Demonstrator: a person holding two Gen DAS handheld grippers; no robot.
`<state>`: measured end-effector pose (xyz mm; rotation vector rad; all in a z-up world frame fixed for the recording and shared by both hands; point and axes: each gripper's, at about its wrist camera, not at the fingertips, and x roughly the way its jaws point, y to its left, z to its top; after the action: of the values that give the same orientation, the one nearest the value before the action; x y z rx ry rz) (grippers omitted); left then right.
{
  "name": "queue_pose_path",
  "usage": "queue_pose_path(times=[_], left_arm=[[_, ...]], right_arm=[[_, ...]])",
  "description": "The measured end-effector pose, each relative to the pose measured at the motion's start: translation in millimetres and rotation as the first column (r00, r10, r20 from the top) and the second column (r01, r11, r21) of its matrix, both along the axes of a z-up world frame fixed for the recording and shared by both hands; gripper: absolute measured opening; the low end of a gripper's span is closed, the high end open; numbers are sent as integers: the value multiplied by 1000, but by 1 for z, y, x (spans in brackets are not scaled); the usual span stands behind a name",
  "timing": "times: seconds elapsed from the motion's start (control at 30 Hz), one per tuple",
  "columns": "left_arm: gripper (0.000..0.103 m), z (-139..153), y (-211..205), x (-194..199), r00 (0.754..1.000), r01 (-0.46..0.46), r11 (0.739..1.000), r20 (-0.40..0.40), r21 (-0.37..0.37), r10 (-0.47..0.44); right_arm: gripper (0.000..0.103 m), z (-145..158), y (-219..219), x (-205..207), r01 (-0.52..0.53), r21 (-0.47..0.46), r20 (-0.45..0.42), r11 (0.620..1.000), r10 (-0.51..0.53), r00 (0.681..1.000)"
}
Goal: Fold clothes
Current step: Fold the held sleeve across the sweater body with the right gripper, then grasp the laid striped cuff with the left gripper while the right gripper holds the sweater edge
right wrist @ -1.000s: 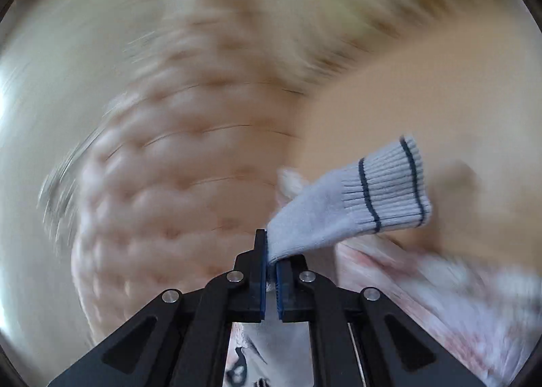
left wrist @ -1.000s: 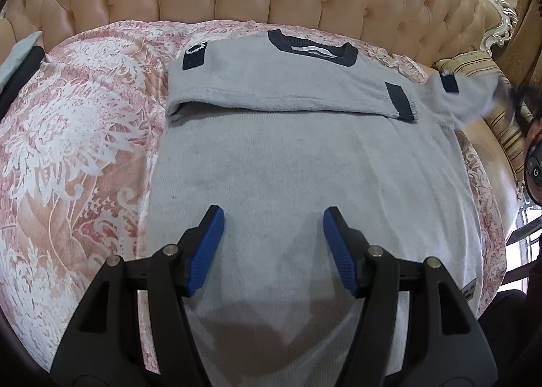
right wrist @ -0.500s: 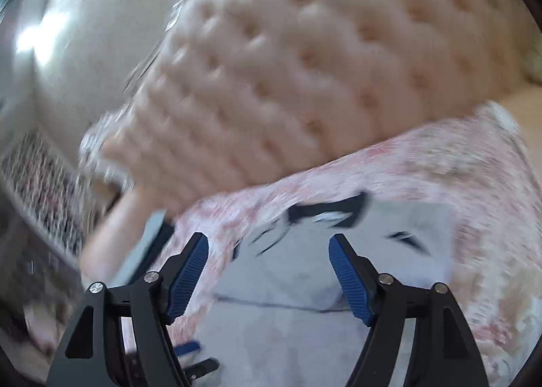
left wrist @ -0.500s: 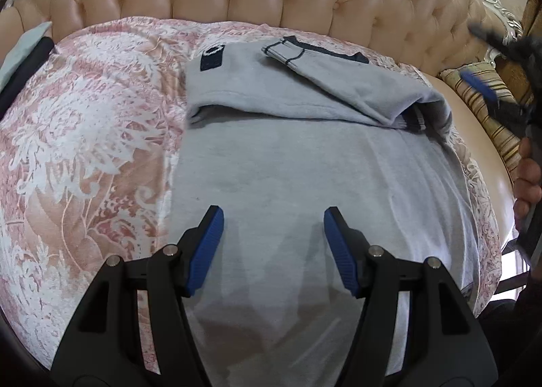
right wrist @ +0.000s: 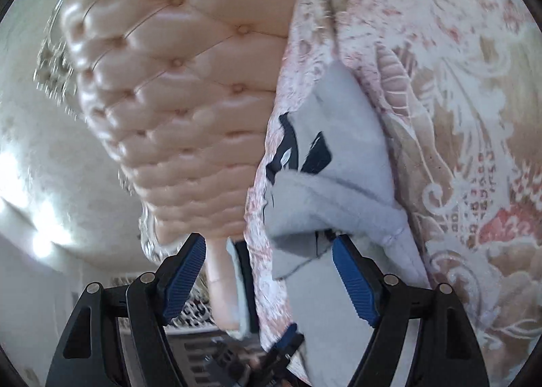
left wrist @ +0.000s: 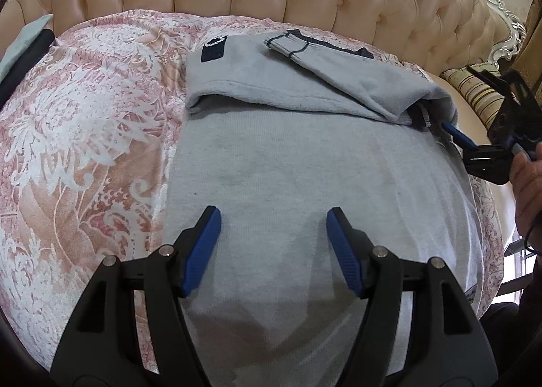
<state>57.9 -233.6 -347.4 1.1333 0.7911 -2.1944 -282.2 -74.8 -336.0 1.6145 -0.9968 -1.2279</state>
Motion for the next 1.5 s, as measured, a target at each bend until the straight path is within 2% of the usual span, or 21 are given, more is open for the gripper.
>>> queue_pose_path(times=[0.1, 0.23, 0.3, 0.33, 0.37, 0.43, 0.47, 0.57, 0.67, 0.77, 0.83, 0.87, 0.97, 1.17, 1.2, 1.23, 1.27, 1.4, 1.5], left_arm=[[68, 0, 1, 0, 1000, 7, 1000, 1, -5, -7], [68, 5, 0, 0, 1000, 17, 1000, -9, -11, -17], [68, 14, -7, 3, 998, 20, 999, -59, -26, -22], [68, 21, -12, 4, 996, 22, 999, -91, -36, -26], [68, 28, -17, 4, 993, 21, 999, -116, -50, -27], [68, 40, -30, -1, 990, 8, 997, -137, -81, -19], [68, 46, -37, -6, 989, 4, 996, -148, -90, -17], [68, 57, -59, -26, 983, 17, 993, -182, -116, -38], [68, 60, -84, -60, 975, 88, 988, -193, -130, -112], [68, 51, -111, -95, 969, 170, 984, -174, -54, -177], [64, 41, -129, -118, 968, 206, 979, -144, 0, -204], [58, 35, -137, -129, 968, 222, 975, -128, 23, -218], [45, 21, -150, -151, 965, 255, 966, -77, 29, -253], [44, 0, -160, -176, 956, 292, 954, -42, 75, -289], [22, -2, -161, -180, 955, 298, 952, -15, 74, -298], [5, -3, -161, -184, 952, 303, 950, 8, 70, -305], [6, 1, -160, -182, 950, 310, 949, 10, 60, -311], [6, 38, -151, -159, 938, 340, 940, -71, -1, -339], [6, 66, -133, -128, 917, 376, 924, -120, -62, -381]], right_arm=[[80, -6, -5, -2, 57, 33, 31, 998, -58, 998], [80, -5, -4, 3, 46, 62, -13, 997, -45, 999], [77, -4, -4, 5, 40, 76, -35, 996, -37, 999], [61, -4, -4, 6, 37, 84, -46, 996, -33, 998], [39, -3, -3, 8, 34, 91, -57, 995, -28, 998], [14, -2, -3, 10, 28, 105, -79, 994, -20, 997], [12, -2, -3, 11, 25, 113, -90, 993, -15, 996], [11, -1, -2, 15, 17, 135, -123, 991, -1, 992], [11, 0, -1, 19, 10, 157, -155, 988, 14, 988], [11, 2, -2, 22, -1, 183, -191, 983, 37, 981], [11, 4, -4, 24, -17, 205, -220, 979, 63, 973], [11, 4, -6, 25, -25, 217, -235, 976, 77, 969], [11, 7, -10, 28, -46, 252, -277, 967, 118, 954], [11, 7, -13, 27, -63, 273, -295, 960, 146, 944], [11, 7, -13, 26, -63, 275, -294, 959, 146, 945], [12, 7, -13, 25, -63, 276, -292, 959, 146, 945], [15, 7, -13, 25, -61, 276, -286, 959, 143, 948], [17, 3, -7, 24, -55, 277, -251, 959, 128, 960], [28, 6, -5, 24, -42, 284, -247, 958, 116, 962]])
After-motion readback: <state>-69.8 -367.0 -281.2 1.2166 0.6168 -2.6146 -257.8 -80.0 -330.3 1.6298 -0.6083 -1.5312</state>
